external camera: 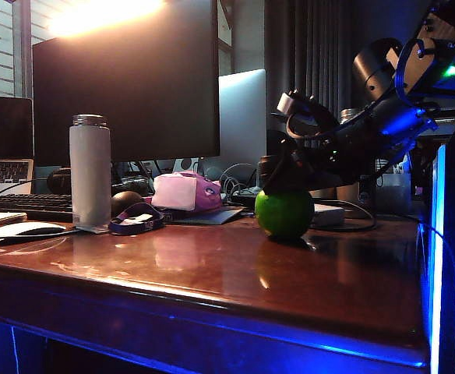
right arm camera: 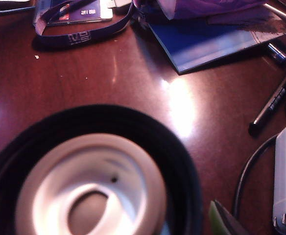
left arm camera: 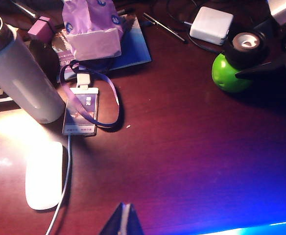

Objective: Stack the black thermos bottle cap from the table onto the green apple.

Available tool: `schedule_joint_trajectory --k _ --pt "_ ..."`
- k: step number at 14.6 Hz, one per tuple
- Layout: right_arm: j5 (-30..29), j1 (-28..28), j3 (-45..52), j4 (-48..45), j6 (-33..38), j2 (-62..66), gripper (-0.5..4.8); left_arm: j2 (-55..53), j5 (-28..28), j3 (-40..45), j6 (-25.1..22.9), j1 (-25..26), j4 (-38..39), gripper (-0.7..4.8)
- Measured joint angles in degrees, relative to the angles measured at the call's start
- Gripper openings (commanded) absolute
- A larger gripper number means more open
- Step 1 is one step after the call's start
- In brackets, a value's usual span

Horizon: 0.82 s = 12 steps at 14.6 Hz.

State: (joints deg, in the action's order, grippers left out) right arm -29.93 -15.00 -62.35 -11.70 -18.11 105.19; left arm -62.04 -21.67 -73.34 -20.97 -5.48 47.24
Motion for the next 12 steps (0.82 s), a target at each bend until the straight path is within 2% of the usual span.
schedule_joint_trajectory --k 12 --pt "-0.28 0.00 0.07 0.42 0.00 -2.05 4.79 0.00 0.00 0.00 0.00 0.00 0.00 -0.05"
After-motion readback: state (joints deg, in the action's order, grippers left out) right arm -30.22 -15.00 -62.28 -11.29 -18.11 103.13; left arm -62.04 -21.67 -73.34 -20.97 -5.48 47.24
